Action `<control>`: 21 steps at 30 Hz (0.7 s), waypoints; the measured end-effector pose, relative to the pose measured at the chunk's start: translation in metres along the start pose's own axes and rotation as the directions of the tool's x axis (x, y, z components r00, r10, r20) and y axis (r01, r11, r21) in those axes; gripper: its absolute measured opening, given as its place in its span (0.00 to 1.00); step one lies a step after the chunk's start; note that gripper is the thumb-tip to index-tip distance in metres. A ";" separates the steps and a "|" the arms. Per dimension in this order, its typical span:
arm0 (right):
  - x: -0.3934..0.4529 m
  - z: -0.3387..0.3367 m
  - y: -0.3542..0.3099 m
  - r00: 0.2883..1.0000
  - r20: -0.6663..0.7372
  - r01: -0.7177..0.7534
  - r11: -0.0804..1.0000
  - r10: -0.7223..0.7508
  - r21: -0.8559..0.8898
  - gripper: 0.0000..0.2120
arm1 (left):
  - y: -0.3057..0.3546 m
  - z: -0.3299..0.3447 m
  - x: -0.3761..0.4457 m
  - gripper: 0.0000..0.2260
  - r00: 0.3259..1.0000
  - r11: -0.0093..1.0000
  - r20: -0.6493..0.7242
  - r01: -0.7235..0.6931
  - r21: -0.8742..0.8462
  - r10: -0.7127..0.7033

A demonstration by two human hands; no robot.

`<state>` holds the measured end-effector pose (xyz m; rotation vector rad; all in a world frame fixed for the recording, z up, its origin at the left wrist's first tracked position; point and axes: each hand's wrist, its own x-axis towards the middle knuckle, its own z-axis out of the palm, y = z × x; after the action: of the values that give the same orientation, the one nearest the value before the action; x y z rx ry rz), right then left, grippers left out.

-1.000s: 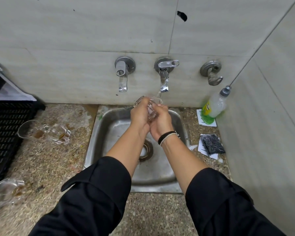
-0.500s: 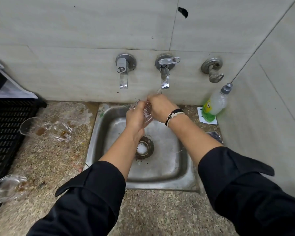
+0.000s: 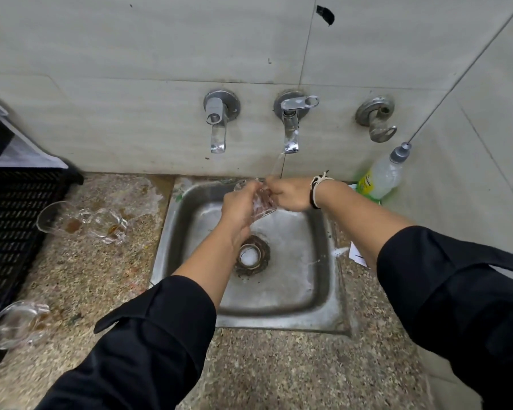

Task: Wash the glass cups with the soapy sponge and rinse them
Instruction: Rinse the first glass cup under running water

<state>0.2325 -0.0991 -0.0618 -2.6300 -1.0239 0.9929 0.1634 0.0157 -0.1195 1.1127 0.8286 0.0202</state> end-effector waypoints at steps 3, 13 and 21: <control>0.007 0.005 -0.005 0.972 -0.232 0.066 0.995 -0.047 0.074 0.12 | 0.003 0.005 -0.001 0.06 0.995 0.966 -0.008 0.099 -0.237 -0.104; -0.020 0.070 -0.016 0.877 -0.472 0.264 0.911 -0.090 0.317 0.38 | 0.033 0.025 0.014 0.12 0.988 0.878 0.095 0.153 -0.454 -0.123; -0.021 0.053 0.003 0.894 -0.398 0.225 0.974 -0.208 -0.003 0.40 | 0.035 0.040 0.013 0.13 0.978 0.924 0.158 0.181 -0.336 -0.134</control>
<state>0.1892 -0.1195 -0.0925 -2.4633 -1.1404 0.4028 0.2097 0.0062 -0.0918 0.7021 0.7584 -0.0400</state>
